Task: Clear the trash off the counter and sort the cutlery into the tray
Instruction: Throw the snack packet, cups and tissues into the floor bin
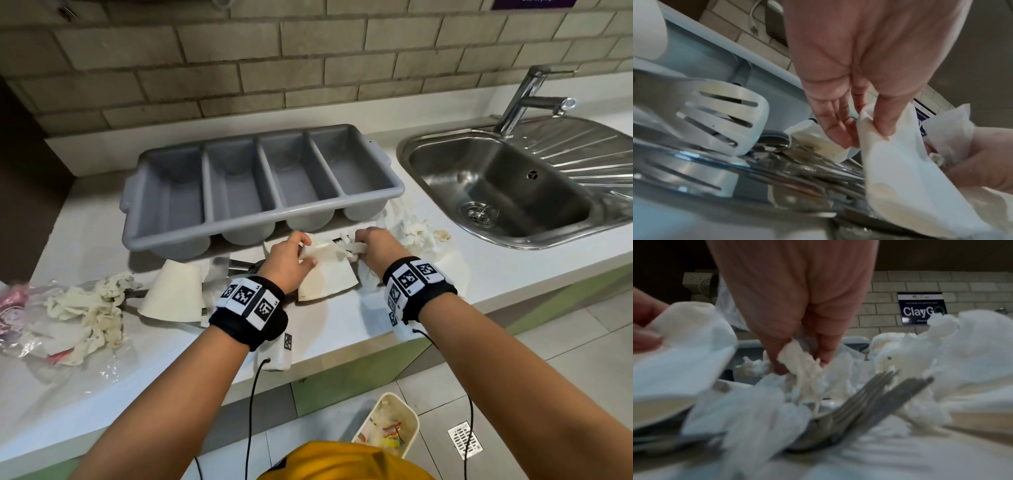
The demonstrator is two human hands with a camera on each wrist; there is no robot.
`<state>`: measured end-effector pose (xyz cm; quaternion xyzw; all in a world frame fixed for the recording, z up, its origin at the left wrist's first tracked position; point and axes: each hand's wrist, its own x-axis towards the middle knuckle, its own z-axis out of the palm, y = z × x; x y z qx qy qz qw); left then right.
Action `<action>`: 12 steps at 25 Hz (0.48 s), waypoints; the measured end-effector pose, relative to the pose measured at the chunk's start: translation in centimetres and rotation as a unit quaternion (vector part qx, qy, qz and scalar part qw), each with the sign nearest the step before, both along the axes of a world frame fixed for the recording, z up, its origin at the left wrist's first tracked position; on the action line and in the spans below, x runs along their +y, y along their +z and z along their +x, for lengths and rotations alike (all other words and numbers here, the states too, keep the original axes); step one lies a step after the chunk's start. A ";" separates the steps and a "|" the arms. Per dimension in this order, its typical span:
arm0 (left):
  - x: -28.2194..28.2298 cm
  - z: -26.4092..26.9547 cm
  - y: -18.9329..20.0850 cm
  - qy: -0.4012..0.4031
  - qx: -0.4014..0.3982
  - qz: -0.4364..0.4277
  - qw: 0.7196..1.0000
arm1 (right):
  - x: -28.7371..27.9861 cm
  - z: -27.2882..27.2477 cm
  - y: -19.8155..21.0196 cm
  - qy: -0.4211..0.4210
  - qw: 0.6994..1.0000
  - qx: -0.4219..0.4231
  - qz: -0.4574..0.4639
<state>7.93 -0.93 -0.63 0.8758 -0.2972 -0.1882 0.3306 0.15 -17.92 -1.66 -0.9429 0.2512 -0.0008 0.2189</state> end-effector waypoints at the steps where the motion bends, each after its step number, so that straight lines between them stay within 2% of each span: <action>1: 0.3 0.1 0.2 0.006 0.004 -0.010 1.000 | 0.1 -0.2 0.6 -0.005 1.000 -0.026 0.003; 7: 1.8 1.2 0.8 0.072 0.008 -0.079 0.994 | 0.3 -1.7 5.6 -0.085 0.976 -0.199 0.025; 12: 2.4 1.3 1.4 0.104 0.052 -0.138 0.984 | 1.0 -4.3 8.9 -0.136 0.927 -0.332 0.110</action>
